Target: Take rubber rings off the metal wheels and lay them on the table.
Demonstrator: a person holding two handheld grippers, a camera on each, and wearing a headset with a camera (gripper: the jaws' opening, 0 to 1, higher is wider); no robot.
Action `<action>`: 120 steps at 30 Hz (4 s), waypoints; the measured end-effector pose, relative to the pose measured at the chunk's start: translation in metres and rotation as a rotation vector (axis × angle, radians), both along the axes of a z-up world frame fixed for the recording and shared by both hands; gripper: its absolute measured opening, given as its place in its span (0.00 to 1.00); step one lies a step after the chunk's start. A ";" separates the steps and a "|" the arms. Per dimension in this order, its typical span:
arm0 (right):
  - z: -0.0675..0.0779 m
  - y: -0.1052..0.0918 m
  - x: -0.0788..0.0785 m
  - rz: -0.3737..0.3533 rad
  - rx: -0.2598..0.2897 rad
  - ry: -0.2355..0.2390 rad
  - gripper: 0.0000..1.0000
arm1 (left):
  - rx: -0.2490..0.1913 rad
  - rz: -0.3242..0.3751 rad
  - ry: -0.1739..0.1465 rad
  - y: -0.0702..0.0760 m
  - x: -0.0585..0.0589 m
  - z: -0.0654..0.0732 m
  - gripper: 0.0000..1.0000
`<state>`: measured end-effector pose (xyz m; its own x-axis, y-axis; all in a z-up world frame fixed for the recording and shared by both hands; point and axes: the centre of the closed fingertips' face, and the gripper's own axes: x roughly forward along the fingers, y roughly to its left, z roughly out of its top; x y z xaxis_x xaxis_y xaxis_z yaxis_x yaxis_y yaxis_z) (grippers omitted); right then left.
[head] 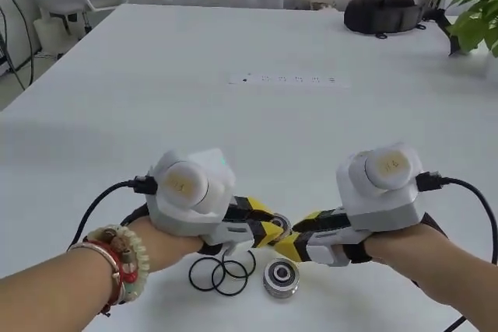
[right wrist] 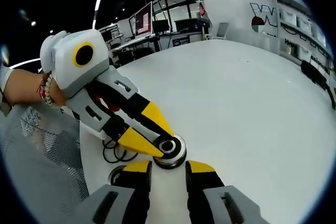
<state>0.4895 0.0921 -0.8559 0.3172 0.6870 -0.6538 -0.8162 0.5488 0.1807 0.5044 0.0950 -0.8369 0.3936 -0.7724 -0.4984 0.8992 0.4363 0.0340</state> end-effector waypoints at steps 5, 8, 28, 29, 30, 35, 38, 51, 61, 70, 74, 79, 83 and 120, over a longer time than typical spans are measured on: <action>0.000 -0.002 0.003 -0.015 0.017 0.002 0.19 | 0.001 0.001 0.000 0.000 0.000 0.000 0.07; -0.001 -0.002 0.001 -0.005 0.020 0.005 0.17 | -0.002 0.003 -0.001 0.000 0.000 0.001 0.07; -0.002 -0.008 0.005 0.004 -0.008 -0.059 0.05 | -0.033 0.027 0.028 0.001 -0.002 0.001 0.10; -0.002 -0.008 0.005 0.005 -0.012 -0.066 0.05 | -0.032 0.025 0.027 0.001 -0.002 0.001 0.10; -0.001 -0.009 0.005 0.007 -0.011 -0.070 0.06 | -0.031 0.025 0.026 0.001 -0.002 0.001 0.10; -0.001 -0.006 0.004 0.019 -0.009 -0.071 0.02 | -0.035 0.034 0.026 0.002 -0.001 0.002 0.08; -0.001 -0.006 0.004 0.023 -0.010 -0.077 0.02 | -0.033 0.039 0.030 0.003 -0.001 0.001 0.07; -0.003 -0.010 0.007 -0.180 0.123 0.141 0.00 | -0.032 0.031 0.024 0.003 -0.001 0.001 0.07; 0.001 -0.015 0.012 -0.268 0.188 0.211 0.00 | -0.036 0.022 0.031 0.003 -0.002 0.001 0.07; 0.010 -0.015 0.015 -0.313 0.262 0.257 0.00 | -0.031 0.022 0.027 0.002 -0.001 0.001 0.07; 0.012 -0.010 0.012 -0.312 0.264 0.261 0.00 | -0.032 0.025 0.021 0.002 -0.001 0.001 0.07; 0.015 -0.009 0.009 -0.301 0.257 0.254 0.00 | -0.035 0.028 0.014 0.002 -0.001 0.001 0.07; 0.014 -0.008 0.008 -0.287 0.248 0.254 0.00 | -0.031 0.024 0.014 0.002 -0.001 0.001 0.07; 0.020 0.000 0.008 -0.257 0.269 0.262 0.00 | -0.033 0.021 0.008 0.002 -0.002 0.000 0.07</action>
<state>0.4978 0.0919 -0.8358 0.3467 0.7641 -0.5440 -0.5674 0.6327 0.5270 0.5026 0.0970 -0.8366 0.4063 -0.7798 -0.4762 0.8899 0.4560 0.0126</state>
